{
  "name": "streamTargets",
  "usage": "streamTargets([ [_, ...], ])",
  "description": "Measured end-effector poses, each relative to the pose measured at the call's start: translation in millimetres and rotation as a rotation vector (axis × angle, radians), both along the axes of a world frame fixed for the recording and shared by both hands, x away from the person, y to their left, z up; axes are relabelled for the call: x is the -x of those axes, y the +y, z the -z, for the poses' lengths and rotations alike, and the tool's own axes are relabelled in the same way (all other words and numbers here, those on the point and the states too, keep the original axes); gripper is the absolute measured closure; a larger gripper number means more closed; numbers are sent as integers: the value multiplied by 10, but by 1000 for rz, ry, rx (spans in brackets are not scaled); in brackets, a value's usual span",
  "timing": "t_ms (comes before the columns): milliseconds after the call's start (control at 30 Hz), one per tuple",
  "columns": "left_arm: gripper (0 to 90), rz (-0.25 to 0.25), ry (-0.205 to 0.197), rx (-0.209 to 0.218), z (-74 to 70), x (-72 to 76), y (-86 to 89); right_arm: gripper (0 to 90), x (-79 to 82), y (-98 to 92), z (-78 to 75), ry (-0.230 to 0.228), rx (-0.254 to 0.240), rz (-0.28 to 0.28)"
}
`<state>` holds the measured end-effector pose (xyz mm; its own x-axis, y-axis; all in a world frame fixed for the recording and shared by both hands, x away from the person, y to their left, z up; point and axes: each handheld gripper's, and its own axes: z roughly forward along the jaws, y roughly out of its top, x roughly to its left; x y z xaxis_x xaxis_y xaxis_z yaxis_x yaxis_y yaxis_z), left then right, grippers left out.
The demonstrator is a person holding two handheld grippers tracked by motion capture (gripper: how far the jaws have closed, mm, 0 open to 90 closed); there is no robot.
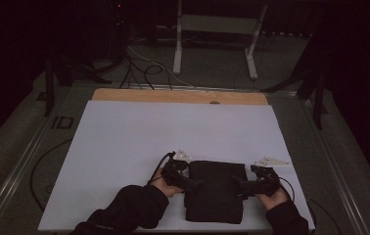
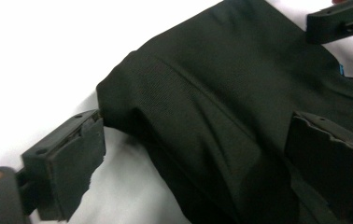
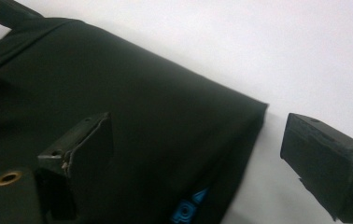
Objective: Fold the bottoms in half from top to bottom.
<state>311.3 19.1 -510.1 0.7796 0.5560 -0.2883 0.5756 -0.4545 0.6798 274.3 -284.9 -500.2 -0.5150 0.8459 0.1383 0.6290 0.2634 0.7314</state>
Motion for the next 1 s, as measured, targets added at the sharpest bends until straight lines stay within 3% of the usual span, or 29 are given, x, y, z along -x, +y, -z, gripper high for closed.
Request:
streamTargets([
  [200, 124, -36, 54, -7, 70, -2, 13, 92, -7, 35, 39, 39, 10, -15],
  [367, 152, -51, 51, -16, 75, 19, -4, 93, -10, 65, 69, 54, 51, -20],
  [467, 157, -56, 51, -16, 76, 24, -9, 93, -16, 58, 86, 60, 53, -12],
  [533, 192, -63, 50, -16, 81, 48, -34, 95, -21, 65, 110, 90, 53, -15],
  [633, 243, -62, 36, -29, 83, 63, -52, 148, -19, 111, 149, 116, 82, -34],
  [700, 247, -70, 7, -70, 74, 98, -104, 184, -10, 127, 137, 119, 94, -45],
  [833, 364, -64, -6, -64, 79, 127, -134, 240, 3, 139, 134, 113, 112, -43],
  [1000, 473, -54, 12, -46, 80, 119, -144, 426, 17, 133, 110, 118, 97, -48],
])
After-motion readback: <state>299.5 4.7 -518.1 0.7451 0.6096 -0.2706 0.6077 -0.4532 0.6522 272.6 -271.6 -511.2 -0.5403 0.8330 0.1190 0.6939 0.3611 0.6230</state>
